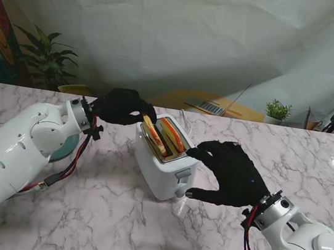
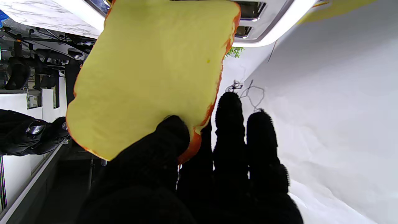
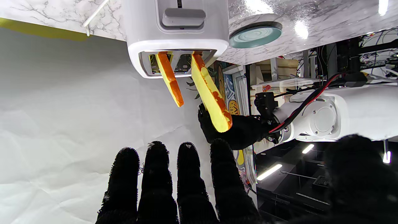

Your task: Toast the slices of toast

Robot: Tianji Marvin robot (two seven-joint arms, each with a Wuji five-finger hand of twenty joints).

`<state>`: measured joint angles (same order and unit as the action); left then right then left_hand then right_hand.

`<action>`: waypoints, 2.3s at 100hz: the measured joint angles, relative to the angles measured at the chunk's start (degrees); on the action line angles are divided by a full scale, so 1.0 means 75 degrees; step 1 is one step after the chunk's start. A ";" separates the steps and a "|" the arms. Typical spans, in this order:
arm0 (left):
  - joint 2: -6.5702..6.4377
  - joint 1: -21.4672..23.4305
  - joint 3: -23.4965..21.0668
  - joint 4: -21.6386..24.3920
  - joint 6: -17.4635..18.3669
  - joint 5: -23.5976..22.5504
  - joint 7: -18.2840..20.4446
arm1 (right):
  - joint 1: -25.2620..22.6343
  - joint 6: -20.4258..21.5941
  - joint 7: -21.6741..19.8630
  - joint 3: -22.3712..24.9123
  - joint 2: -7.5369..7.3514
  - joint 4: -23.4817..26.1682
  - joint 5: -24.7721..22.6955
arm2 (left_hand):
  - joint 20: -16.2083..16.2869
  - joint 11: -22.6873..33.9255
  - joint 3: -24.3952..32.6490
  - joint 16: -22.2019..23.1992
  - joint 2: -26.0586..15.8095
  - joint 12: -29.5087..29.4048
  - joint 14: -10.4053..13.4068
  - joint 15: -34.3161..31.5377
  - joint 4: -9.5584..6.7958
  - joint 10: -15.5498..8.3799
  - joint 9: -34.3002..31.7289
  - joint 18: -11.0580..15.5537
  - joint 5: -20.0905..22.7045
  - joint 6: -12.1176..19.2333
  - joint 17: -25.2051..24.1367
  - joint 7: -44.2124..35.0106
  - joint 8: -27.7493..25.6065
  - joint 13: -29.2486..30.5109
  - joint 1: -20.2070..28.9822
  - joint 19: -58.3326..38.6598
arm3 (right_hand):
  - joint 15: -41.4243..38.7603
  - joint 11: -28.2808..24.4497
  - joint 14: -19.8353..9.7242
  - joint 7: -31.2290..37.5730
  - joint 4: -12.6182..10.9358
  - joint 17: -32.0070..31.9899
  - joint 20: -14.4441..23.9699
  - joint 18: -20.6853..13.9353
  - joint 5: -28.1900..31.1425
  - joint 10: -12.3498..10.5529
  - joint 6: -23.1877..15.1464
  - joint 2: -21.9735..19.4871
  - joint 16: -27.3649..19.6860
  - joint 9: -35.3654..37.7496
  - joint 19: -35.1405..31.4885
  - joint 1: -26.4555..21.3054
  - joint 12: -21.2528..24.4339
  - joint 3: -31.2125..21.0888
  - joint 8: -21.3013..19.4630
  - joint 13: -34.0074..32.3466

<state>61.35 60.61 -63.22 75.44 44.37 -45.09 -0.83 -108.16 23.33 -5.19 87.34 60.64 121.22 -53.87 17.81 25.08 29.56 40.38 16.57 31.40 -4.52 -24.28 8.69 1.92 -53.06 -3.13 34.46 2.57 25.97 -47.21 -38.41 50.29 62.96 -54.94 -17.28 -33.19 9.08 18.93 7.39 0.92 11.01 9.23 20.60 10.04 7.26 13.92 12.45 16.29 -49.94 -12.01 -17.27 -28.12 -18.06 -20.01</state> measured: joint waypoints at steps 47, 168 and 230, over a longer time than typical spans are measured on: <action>0.0089 -0.0402 0.0608 -0.0904 0.0032 0.0004 -0.0618 | -0.0017 -0.0017 -0.0028 0.0000 0.0002 -0.0014 -0.0010 | -0.0097 -0.0004 0.0080 -0.0119 0.0000 -0.0258 0.0005 0.0075 0.0183 -0.0055 0.0000 0.0003 0.0000 0.0076 -0.0078 0.0000 -0.0093 0.0000 -0.0007 0.0000 | 0.0000 0.0000 0.0000 -0.0004 0.0000 0.0000 0.0000 0.0000 -0.0001 0.0000 0.0000 0.0001 0.0000 0.0000 0.0000 0.0000 0.0000 0.0063 0.0000 0.0000; 0.0191 -0.0822 0.1538 -0.1615 -0.0323 0.0097 -0.0563 | -0.0004 0.0062 0.0062 -0.0106 0.0002 -0.0032 -0.0061 | 0.0103 -0.0290 0.0064 -0.0588 -0.0017 -0.0631 -0.0108 0.0392 0.0083 -0.0086 0.0832 0.0005 -0.0039 -0.0121 -0.0857 -0.0007 0.1134 -0.0981 0.0155 0.0513 | 0.0000 0.0000 0.0000 -0.0088 0.0000 0.0000 -0.0001 -0.0001 -0.0117 0.0000 0.0000 0.0001 0.0000 0.0000 0.0000 0.0001 0.0000 0.0063 0.0000 0.0001; 0.0119 -0.0384 0.0882 -0.1098 -0.0247 -0.0689 -0.0893 | 0.0057 0.0043 -0.0001 -0.0186 -0.0003 -0.0059 -0.0050 | 0.0459 -0.0462 -0.0223 -0.1736 0.0426 -0.1332 -0.0225 0.0389 -0.0232 0.0079 0.2215 0.0011 -0.0858 -0.0808 -0.1670 0.1236 0.1782 -0.2431 -0.1245 0.1067 | 0.0000 0.0000 0.0000 -0.0088 0.0000 0.0000 -0.0001 -0.0001 -0.0117 -0.0001 0.0000 0.0004 0.0000 -0.0001 0.0000 0.0001 0.0000 0.0062 0.0000 0.0001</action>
<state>62.24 57.73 -56.61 67.21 42.52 -50.26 -7.53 -107.74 23.65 -5.20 85.94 60.62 120.77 -54.25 21.25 21.61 27.89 27.36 19.76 21.41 -6.20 -21.36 6.95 2.52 -36.45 -3.05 28.02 -3.49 13.44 -37.94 -25.04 32.06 53.62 -46.94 -17.28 -33.19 9.08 18.27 7.39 0.92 11.00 9.22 19.72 10.03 7.26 13.96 12.45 16.28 -49.94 -12.01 -17.27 -27.66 -18.06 -20.01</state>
